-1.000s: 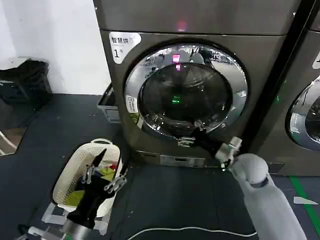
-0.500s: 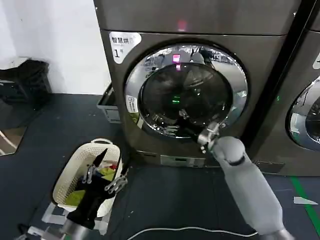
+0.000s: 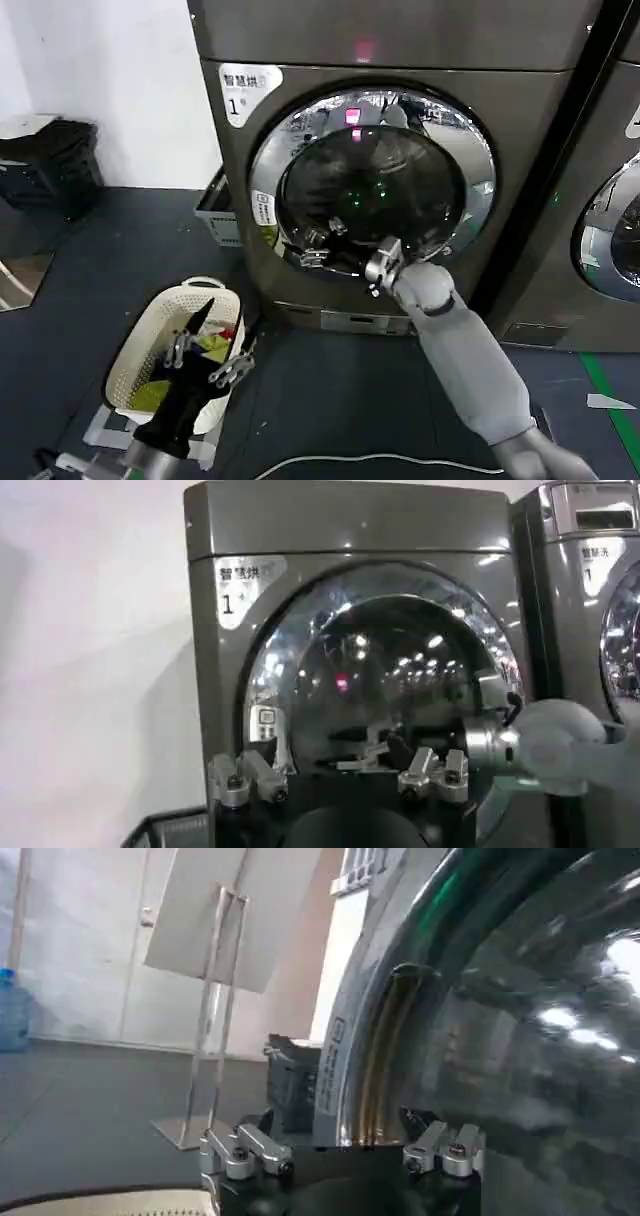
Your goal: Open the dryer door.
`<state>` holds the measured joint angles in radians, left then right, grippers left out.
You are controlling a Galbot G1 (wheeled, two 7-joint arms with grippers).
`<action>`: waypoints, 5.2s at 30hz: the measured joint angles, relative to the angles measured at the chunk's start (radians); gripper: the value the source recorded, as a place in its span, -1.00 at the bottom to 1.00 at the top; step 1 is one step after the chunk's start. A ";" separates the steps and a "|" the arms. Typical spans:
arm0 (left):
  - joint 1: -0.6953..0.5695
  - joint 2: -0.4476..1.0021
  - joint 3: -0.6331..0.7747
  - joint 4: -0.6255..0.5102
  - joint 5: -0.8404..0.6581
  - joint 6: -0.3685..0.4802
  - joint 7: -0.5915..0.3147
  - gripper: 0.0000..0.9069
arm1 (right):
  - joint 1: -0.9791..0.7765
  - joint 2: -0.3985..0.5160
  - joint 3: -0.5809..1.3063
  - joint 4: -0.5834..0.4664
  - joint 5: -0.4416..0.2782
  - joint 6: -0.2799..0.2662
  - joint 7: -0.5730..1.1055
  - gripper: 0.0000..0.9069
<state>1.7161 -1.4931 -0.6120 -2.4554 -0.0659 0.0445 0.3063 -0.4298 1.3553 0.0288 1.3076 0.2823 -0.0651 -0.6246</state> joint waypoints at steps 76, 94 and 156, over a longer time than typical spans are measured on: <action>-0.263 0.267 -0.226 0.250 -0.388 0.082 0.012 1.00 | -0.009 -0.057 -0.030 0.032 0.147 0.031 -0.555 1.00; -0.436 0.439 -0.183 0.403 -0.532 0.163 -0.006 1.00 | -0.079 -0.128 -0.013 0.117 0.223 0.023 -0.710 1.00; -0.670 0.612 0.224 0.445 -0.690 0.177 0.222 1.00 | -0.525 -0.289 0.728 0.302 0.209 0.052 -0.726 1.00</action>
<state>1.0466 -0.8808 -0.3883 -2.0101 -0.7560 0.2217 0.5281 -0.9548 1.0661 0.7565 1.6093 0.4909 -0.0132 -1.3506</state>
